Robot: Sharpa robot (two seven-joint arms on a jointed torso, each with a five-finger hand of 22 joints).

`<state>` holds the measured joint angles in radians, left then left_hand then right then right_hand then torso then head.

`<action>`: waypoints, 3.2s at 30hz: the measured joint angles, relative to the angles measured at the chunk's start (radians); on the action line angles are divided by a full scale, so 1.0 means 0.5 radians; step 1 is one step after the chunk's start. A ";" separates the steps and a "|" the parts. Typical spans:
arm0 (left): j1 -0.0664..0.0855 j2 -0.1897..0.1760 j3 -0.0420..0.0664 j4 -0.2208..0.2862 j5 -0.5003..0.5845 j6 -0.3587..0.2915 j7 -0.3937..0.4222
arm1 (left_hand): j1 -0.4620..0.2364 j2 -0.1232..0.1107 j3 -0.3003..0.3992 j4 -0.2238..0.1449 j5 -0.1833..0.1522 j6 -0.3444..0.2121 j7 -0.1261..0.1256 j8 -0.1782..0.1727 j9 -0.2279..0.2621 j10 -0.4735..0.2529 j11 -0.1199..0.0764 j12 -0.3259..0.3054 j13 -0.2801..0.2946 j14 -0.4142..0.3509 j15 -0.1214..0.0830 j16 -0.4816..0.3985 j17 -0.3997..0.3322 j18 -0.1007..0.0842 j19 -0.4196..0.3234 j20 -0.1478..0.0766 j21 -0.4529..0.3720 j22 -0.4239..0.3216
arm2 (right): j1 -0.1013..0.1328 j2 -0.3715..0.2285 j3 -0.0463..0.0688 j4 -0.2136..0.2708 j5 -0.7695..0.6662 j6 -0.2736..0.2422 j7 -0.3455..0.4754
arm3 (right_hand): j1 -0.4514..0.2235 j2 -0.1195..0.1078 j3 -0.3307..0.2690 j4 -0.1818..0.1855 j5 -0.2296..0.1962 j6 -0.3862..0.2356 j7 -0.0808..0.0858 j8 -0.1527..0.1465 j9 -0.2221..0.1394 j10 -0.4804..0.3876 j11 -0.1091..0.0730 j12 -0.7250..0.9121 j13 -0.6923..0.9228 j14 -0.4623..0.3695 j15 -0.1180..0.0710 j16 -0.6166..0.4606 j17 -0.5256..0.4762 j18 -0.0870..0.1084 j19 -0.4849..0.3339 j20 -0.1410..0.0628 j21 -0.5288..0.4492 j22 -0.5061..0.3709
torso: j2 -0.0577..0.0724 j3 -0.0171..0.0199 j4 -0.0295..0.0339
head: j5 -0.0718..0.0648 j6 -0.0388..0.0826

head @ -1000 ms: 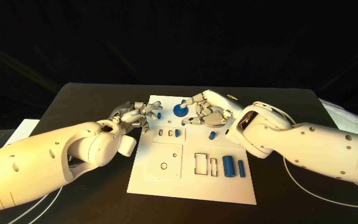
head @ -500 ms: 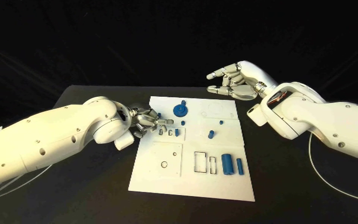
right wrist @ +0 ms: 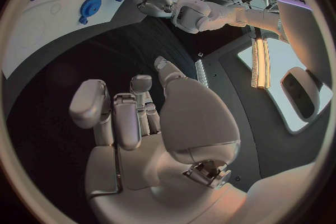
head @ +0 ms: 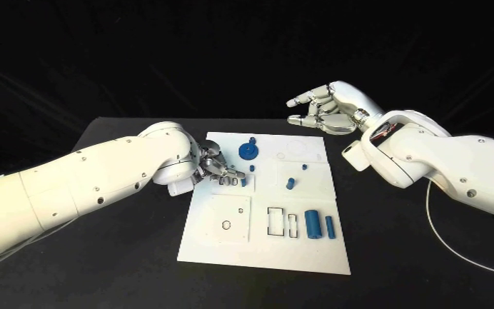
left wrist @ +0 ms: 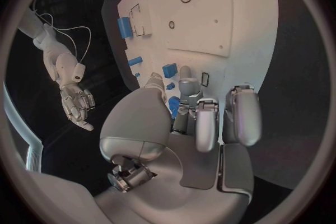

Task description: Assemble the parts on the task board

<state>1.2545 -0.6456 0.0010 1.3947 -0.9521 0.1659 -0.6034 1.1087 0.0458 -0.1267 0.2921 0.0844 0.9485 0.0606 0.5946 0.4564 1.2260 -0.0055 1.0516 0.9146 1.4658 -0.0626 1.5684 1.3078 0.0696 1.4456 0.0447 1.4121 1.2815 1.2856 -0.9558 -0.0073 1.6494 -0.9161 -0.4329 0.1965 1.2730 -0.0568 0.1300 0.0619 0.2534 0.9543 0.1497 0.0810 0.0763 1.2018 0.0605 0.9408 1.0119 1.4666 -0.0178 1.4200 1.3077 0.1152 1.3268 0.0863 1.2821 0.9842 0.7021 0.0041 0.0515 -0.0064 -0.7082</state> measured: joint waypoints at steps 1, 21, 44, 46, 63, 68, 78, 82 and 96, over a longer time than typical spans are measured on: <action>0.002 0.010 0.000 -0.008 -0.010 0.003 -0.007 | 0.000 0.000 0.000 0.000 0.000 0.000 0.000 0.000 0.004 0.000 0.000 0.000 0.000 0.000 0.000 0.000 0.000 0.000 0.000 0.000 0.000 0.000 | 0.000 0.000 0.000 -0.002 0.000 0.004 -0.001 | 0.000 0.000 0.000 0.000 0.000 0.000 0.000 0.000 0.000 0.000 0.000 0.000 0.000 0.000 0.000 0.000 0.000 0.000 0.000 0.000 0.000 0.000 | 0.000 0.0000 0.000 | 0.000 -0.001; 0.028 0.134 0.002 -0.127 -0.074 0.002 -0.068 | 0.001 0.001 -0.022 0.000 0.000 -0.022 -0.007 0.042 0.064 0.007 -0.007 0.023 0.027 0.000 0.000 0.000 0.000 0.000 0.008 -0.008 0.011 0.030 | 0.000 0.026 -0.004 -0.048 0.000 0.051 -0.020 | 0.000 0.000 -0.005 -0.005 0.000 0.000 0.000 0.000 0.000 0.000 0.000 0.000 0.000 0.000 0.000 0.000 0.000 0.000 0.000 0.000 0.000 0.000 | 0.005 -0.0036 0.003 | -0.004 -0.013; 0.031 0.228 0.000 -0.203 -0.073 0.042 -0.082 | 0.019 0.019 -0.027 -0.006 0.000 -0.036 -0.008 0.062 0.094 0.009 -0.009 0.034 0.041 0.000 0.000 0.000 -0.001 0.000 0.021 -0.007 0.024 0.052 | 0.000 0.044 -0.005 -0.071 0.000 0.075 -0.041 | 0.000 0.000 -0.005 -0.005 0.009 0.000 0.000 0.000 0.000 0.000 0.000 0.000 -0.004 0.000 0.000 0.000 -0.001 0.000 0.000 0.000 0.000 0.000 | 0.005 -0.0027 0.001 | -0.014 -0.024; 0.031 0.231 0.000 -0.204 -0.073 0.048 -0.082 | 0.020 0.020 -0.027 -0.006 0.000 -0.036 -0.007 0.062 0.099 0.014 -0.014 0.034 0.042 0.000 0.000 0.000 -0.001 0.000 0.021 -0.007 0.024 0.053 | 0.000 0.045 -0.005 -0.073 0.000 0.076 -0.043 | 0.000 0.000 -0.005 -0.005 0.009 0.000 0.000 0.000 0.000 0.000 0.000 0.000 -0.004 0.000 0.000 0.000 -0.001 0.000 0.000 0.000 0.000 0.000 | 0.005 -0.0027 0.001 | -0.014 -0.025; 0.031 0.260 -0.010 -0.233 -0.072 0.099 -0.085 | 0.080 0.042 -0.027 -0.006 0.000 -0.050 -0.008 0.089 0.142 0.020 -0.020 0.053 0.062 0.000 0.000 0.000 0.001 0.000 0.028 -0.014 0.034 0.053 | 0.000 0.055 -0.006 -0.080 0.000 0.088 -0.047 | 0.000 0.000 -0.005 -0.005 0.009 0.006 -0.007 0.008 0.000 0.000 0.000 0.000 -0.006 0.000 0.000 0.000 -0.001 0.000 0.000 0.000 0.000 0.000 | 0.007 -0.0031 0.001 | -0.014 -0.031; 0.031 0.267 -0.014 -0.244 -0.072 0.117 -0.087 | 0.106 0.037 -0.027 -0.006 0.000 -0.057 -0.014 0.097 0.156 0.029 -0.015 0.066 0.072 0.007 -0.007 0.000 0.001 0.000 0.028 -0.014 0.034 0.053 | 0.000 0.057 -0.006 -0.081 0.000 0.090 -0.048 | 0.000 0.000 -0.005 -0.005 0.009 0.006 -0.007 0.008 0.000 0.001 0.000 0.000 -0.006 0.000 0.000 0.000 -0.001 0.000 0.000 0.000 0.000 0.000 | 0.007 -0.0033 0.002 | -0.015 -0.034; 0.031 0.275 -0.016 -0.244 -0.072 0.132 -0.087 | 0.122 0.037 -0.027 -0.006 0.000 -0.057 -0.014 0.104 0.169 0.033 -0.019 0.074 0.084 0.002 -0.012 0.000 0.000 0.000 0.028 -0.014 0.042 0.053 | 0.000 0.063 -0.006 -0.085 0.001 0.093 -0.048 | 0.000 0.000 -0.005 -0.005 0.009 0.006 -0.007 0.008 0.000 0.001 0.001 0.000 -0.006 0.000 0.000 0.000 0.001 0.000 0.000 0.000 0.000 0.000 | 0.007 -0.0033 0.002 | -0.011 -0.046; 0.031 0.275 -0.016 -0.241 -0.071 0.133 -0.087 | 0.122 0.037 -0.027 -0.006 0.000 -0.057 -0.014 0.105 0.170 0.035 -0.021 0.076 0.086 0.000 -0.014 0.000 0.000 0.000 0.028 -0.014 0.042 0.053 | 0.000 0.066 -0.006 -0.088 0.001 0.095 -0.048 | 0.000 0.000 -0.005 -0.005 0.009 0.006 -0.007 0.008 0.000 0.001 0.001 0.000 -0.006 0.000 0.000 0.000 0.001 0.000 0.000 0.000 0.000 0.001 | 0.007 -0.0033 0.002 | -0.011 -0.047; 0.030 0.275 -0.016 -0.239 -0.066 0.132 -0.087 | 0.248 0.080 0.032 -0.039 0.000 -0.069 -0.026 0.124 0.219 0.035 -0.021 0.076 0.093 0.000 -0.014 0.000 0.000 -0.031 0.028 -0.014 0.050 0.052 | 0.000 0.073 -0.007 -0.095 0.001 0.101 -0.049 | 0.000 0.000 -0.005 -0.005 0.020 0.006 -0.007 0.008 0.001 0.001 0.001 0.000 -0.005 0.000 0.000 -0.007 0.000 0.000 0.000 0.000 0.000 -0.004 | 0.006 -0.0025 0.003 | -0.013 -0.050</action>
<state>1.2697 -0.5083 -0.0073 1.2752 -0.9849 0.2321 -0.6470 1.2328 0.0860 -0.1106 0.2726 0.0845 0.9142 0.0476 0.6566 0.5661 1.2437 -0.0162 1.0894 0.9609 1.4656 -0.0697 1.5684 1.3078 0.0544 1.4597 0.0377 1.4368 1.3077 1.2854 -0.9192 -0.0107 1.6018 -0.9154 -0.3825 0.1718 1.2729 -0.0568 0.1272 0.0594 0.2634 0.9574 0.1463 0.0848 0.0766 1.2024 0.0611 0.9408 1.0092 1.4666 -0.0178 1.4164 1.3079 0.1153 1.3268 0.0862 1.2821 0.9819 0.7052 0.0029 0.0530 -0.0131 -0.7334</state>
